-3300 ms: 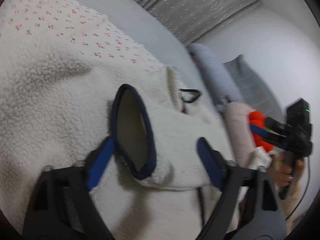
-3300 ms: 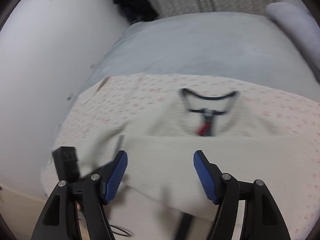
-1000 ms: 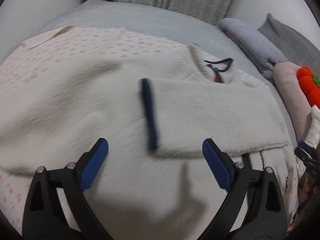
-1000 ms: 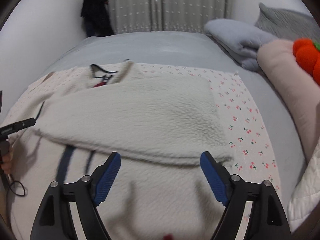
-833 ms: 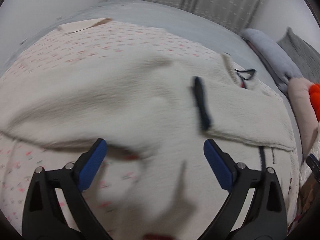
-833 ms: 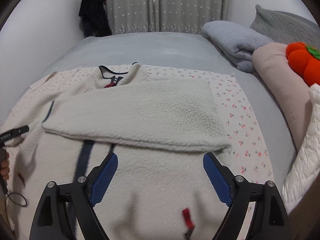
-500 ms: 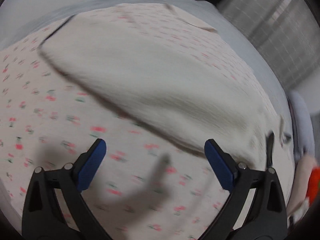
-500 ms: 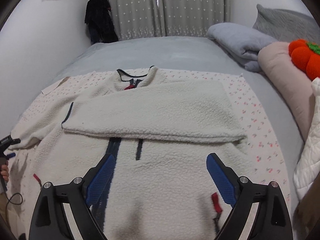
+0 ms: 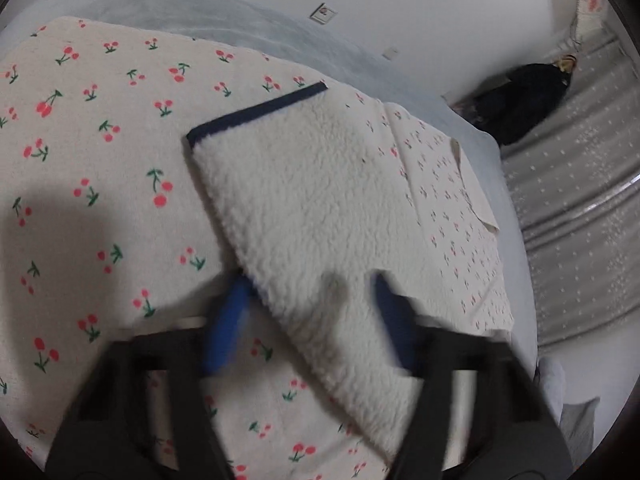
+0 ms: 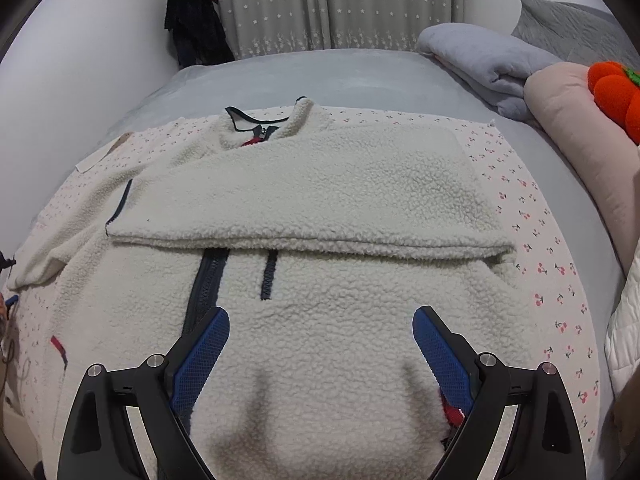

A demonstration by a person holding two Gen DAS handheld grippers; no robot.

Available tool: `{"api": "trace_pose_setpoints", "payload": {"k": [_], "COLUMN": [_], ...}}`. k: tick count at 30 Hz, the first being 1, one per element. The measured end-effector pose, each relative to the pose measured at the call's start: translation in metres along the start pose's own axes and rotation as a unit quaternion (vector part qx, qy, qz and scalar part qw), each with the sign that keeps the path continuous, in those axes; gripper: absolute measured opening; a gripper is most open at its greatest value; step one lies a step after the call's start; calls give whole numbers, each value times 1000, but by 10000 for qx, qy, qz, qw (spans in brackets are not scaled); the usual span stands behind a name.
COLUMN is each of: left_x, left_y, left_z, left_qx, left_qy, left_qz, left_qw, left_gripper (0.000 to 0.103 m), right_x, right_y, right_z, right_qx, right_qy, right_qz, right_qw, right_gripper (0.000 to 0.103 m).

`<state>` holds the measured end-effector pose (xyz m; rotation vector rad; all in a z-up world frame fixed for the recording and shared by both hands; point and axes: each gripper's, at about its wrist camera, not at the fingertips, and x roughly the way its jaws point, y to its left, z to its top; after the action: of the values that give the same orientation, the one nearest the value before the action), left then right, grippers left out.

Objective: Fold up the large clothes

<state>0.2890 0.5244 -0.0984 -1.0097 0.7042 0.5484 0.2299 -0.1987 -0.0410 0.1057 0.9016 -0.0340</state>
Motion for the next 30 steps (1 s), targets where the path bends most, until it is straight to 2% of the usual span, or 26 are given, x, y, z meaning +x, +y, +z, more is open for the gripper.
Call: {"api": "trace_pose_setpoints", "payload": {"k": [1, 3, 4, 7, 10, 14, 19, 24, 30], "left_x": [3, -6, -14, -41, -67, -99, -129, -140, -145], "left_y": [-4, -14, -22, -71, -126, -202, -284, -345, -390], "left_z": [3, 3, 5, -1, -20, -63, -136, -216, -330], "left_qx": [-72, -158, -52, 689, 1366, 2053, 2778, 3409, 4201], "left_qy": [97, 13, -63, -303, -429, -461, -242, 242, 935], "left_qz": [29, -81, -217, -459, -773, -1290, -1867, -2302, -2712], "left_qw": [9999, 9998, 9997, 9961, 9867, 9691, 9420, 9112, 8609], "left_gripper": [18, 16, 16, 14, 13, 13, 13, 13, 13], "right_x": [1, 2, 2, 1, -4, -14, -24, -27, -24], "right_y": [-2, -7, -9, -16, -24, -35, -53, -78, -107], "right_z": [0, 0, 0, 1, 2, 7, 12, 14, 13], "right_qx": [36, 128, 159, 261, 430, 635, 849, 1215, 1658], "right_qy": [3, 17, 19, 3, -59, -217, -358, -441, -471], "right_qz": [3, 8, 12, 13, 88, 155, 149, 225, 375], "right_qw": [10000, 9999, 9999, 9997, 9990, 9976, 9956, 9914, 9843], "right_gripper": [95, 95, 95, 95, 95, 95, 95, 95, 95]}}
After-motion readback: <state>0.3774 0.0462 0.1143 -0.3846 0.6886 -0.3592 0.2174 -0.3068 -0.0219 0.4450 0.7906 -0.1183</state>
